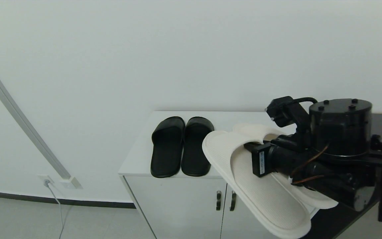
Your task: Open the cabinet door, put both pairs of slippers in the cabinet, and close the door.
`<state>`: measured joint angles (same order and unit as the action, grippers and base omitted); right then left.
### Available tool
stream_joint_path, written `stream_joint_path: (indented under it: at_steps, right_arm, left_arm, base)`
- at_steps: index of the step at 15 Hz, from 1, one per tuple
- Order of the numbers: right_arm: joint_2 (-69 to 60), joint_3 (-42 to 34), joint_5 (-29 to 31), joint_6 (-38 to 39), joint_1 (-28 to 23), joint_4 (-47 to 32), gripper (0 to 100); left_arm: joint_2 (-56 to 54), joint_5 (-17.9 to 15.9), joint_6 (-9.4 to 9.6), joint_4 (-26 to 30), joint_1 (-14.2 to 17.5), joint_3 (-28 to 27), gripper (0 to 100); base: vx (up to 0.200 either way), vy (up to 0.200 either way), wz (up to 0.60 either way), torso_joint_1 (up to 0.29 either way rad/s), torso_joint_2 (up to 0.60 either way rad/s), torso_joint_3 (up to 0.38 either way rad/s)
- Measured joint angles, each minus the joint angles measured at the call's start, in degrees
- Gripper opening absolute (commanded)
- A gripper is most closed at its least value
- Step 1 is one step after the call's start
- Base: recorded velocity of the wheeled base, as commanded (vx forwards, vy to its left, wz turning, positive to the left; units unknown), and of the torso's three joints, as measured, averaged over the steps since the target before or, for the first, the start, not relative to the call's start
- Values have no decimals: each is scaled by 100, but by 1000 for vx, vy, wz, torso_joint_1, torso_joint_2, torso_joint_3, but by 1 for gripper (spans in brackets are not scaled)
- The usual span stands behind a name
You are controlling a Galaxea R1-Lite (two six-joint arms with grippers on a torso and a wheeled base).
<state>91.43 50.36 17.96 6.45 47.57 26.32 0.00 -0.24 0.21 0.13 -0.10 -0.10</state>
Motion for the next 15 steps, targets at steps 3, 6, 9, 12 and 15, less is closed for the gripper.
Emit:
stream_joint_path:
  at_steps: [3,6,9,12,15]
  right_arm:
    - [-505,-290,-628,-421,55,4,0]
    - [-817,-560,-994,-711,135,15,0]
    - [-1001,-762,-1459,-731,286,63,0]
    - [-1073,-852,-1577,-723,413,69,0]
    - [-1095,-894,-1705,-713,457,72,0]
  left_arm:
    - [0,0,-2,0,0,0,0]
    - [0,0,0,0,0,0,0]
    - [0,-2,4,-2,0,0,0]
    - [0,-2,0,-2,0,0,0]
    - [0,4,-7,0,0,0,0]
  base:
    - [0,0,0,0,0,0]
    - [0,0,0,0,0,0]
    - [0,0,0,0,0,0]
    - [0,0,0,0,0,0]
    - [-67,0,0,1,1,-1]
